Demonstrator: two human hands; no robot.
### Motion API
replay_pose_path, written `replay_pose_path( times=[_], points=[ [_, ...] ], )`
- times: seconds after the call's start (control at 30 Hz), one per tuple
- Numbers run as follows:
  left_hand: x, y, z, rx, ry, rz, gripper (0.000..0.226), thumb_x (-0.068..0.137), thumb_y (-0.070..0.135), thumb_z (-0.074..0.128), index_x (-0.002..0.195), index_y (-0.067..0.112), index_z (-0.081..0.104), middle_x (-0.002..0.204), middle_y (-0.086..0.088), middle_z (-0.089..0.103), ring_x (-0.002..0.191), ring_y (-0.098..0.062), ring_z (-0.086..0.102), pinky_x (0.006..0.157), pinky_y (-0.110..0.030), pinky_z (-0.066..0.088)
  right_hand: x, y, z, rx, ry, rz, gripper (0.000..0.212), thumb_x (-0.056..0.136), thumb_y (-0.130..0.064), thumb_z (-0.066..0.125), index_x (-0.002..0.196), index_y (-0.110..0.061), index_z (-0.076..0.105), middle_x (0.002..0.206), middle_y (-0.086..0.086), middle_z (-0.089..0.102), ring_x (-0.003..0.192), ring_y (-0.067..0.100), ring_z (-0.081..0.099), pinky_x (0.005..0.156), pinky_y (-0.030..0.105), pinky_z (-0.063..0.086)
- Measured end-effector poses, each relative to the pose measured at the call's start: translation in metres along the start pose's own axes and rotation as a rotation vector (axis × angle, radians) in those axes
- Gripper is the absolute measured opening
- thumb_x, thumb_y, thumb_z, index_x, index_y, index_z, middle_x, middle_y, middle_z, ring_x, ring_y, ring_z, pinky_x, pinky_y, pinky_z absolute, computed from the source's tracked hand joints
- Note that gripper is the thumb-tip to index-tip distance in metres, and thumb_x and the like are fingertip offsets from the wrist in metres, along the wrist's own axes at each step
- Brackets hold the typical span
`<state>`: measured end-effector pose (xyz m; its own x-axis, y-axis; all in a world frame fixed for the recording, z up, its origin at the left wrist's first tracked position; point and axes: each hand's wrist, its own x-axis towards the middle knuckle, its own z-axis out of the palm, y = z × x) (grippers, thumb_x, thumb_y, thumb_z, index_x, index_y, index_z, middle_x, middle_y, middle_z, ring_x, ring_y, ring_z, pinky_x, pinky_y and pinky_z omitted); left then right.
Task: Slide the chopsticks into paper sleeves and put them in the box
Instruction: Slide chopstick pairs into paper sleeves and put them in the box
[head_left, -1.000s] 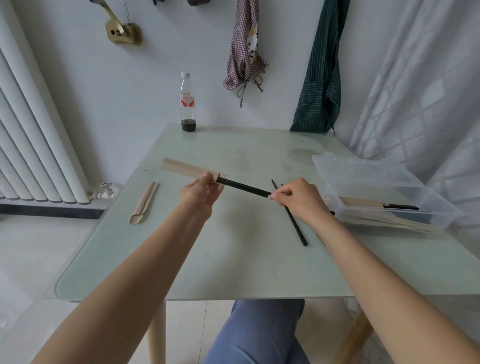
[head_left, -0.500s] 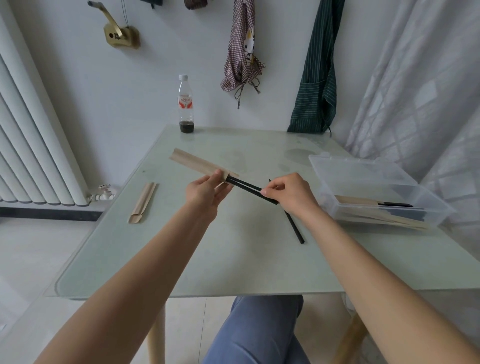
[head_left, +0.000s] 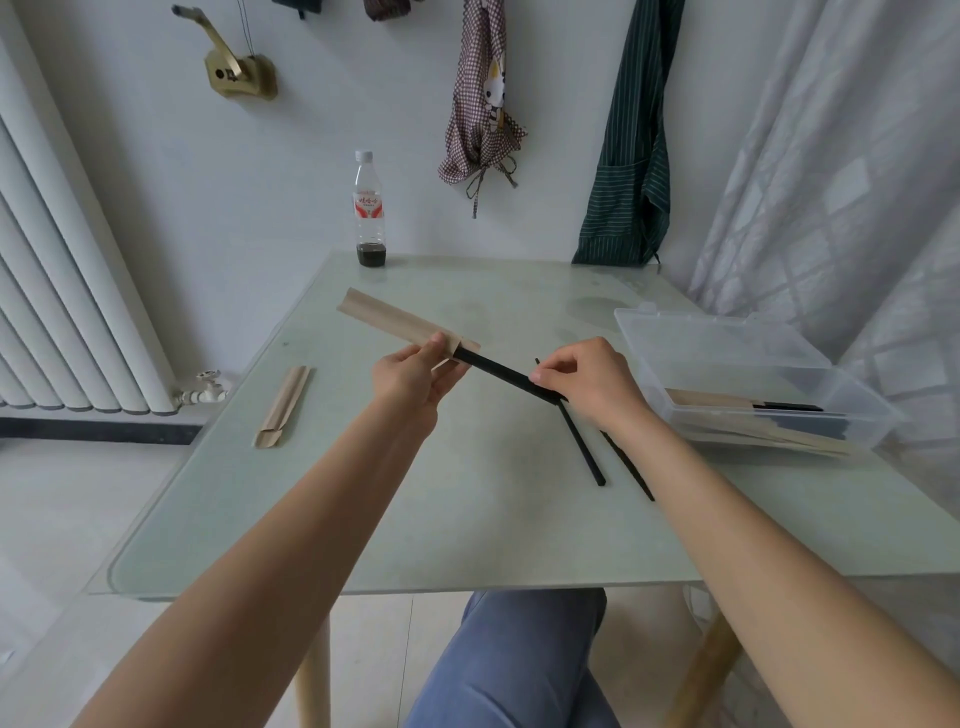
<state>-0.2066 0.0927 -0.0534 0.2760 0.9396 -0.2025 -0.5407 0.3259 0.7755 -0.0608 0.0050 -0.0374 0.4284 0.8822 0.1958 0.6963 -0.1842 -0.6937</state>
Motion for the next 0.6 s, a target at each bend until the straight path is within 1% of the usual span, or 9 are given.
replay_pose_path(
  times=[0.07,0.17,0.2,0.3,0.33,0.47,0.5,0.6],
  points=[
    [-0.001,-0.002,0.003,-0.011,0.014,0.001,0.017,0.093,0.001,0.052,0.077,-0.002,0.056,0.079,-0.012,0.061,0.072,-0.022,0.064,0.065,-0.025,0.058,0.000,0.002,-0.002,0.006,-0.006,0.013,0.014,0.086,-0.019,0.066,0.089,-0.008,0.074,0.083,0.000,0.066,0.080,0.011,0.057,0.059,0.015,0.039],
    [-0.003,-0.006,0.009,-0.017,0.017,0.005,0.017,0.094,0.002,0.051,0.077,-0.001,0.056,0.078,-0.011,0.061,0.070,-0.020,0.064,0.064,-0.023,0.058,0.000,-0.001,0.000,-0.007,-0.004,0.002,0.016,0.086,-0.019,0.066,0.089,-0.005,0.073,0.083,0.000,0.065,0.081,0.013,0.057,0.062,0.021,0.040],
    [-0.004,-0.007,0.011,-0.012,0.012,0.004,0.018,0.094,0.002,0.051,0.078,-0.001,0.056,0.078,-0.011,0.061,0.070,-0.020,0.064,0.064,-0.023,0.058,0.001,-0.002,0.001,-0.009,0.001,-0.003,0.016,0.086,-0.019,0.065,0.088,-0.005,0.072,0.083,0.000,0.064,0.080,0.013,0.057,0.062,0.021,0.040],
    [-0.004,-0.009,0.013,0.002,-0.005,-0.010,0.018,0.094,0.002,0.051,0.077,-0.002,0.056,0.077,-0.011,0.061,0.070,-0.021,0.064,0.065,-0.023,0.058,0.002,-0.004,0.003,-0.016,0.017,-0.023,0.016,0.086,-0.019,0.065,0.087,-0.005,0.072,0.078,0.000,0.063,0.076,0.012,0.056,0.059,0.014,0.037],
    [-0.004,-0.008,0.013,-0.005,-0.008,-0.015,0.018,0.094,0.002,0.051,0.077,-0.002,0.056,0.077,-0.012,0.061,0.070,-0.021,0.064,0.064,-0.024,0.058,0.003,-0.004,0.003,-0.018,0.022,-0.027,0.016,0.086,-0.020,0.065,0.087,-0.006,0.072,0.078,0.000,0.063,0.076,0.012,0.056,0.059,0.013,0.037],
    [-0.001,-0.004,0.013,-0.060,0.012,-0.011,0.017,0.093,0.000,0.052,0.077,-0.003,0.055,0.079,-0.014,0.060,0.072,-0.024,0.063,0.065,-0.027,0.058,0.004,0.003,-0.005,-0.041,-0.003,0.002,0.018,0.086,-0.025,0.066,0.087,-0.009,0.073,0.078,-0.002,0.063,0.077,0.012,0.055,0.061,0.022,0.039],
    [-0.001,-0.005,0.013,-0.064,0.018,-0.008,0.017,0.093,0.000,0.052,0.077,-0.003,0.055,0.079,-0.014,0.060,0.072,-0.024,0.063,0.065,-0.027,0.058,0.003,0.004,-0.006,-0.040,-0.011,0.006,0.018,0.086,-0.024,0.066,0.087,-0.008,0.073,0.078,-0.002,0.063,0.078,0.012,0.055,0.062,0.021,0.039],
    [-0.006,-0.012,0.018,-0.047,-0.001,-0.013,0.017,0.094,0.001,0.051,0.078,-0.002,0.056,0.078,-0.013,0.060,0.071,-0.022,0.063,0.063,-0.025,0.058,0.002,0.002,-0.004,-0.022,0.018,-0.015,0.016,0.086,-0.021,0.066,0.087,-0.006,0.073,0.079,0.000,0.065,0.078,0.012,0.056,0.060,0.014,0.037]
  ],
)
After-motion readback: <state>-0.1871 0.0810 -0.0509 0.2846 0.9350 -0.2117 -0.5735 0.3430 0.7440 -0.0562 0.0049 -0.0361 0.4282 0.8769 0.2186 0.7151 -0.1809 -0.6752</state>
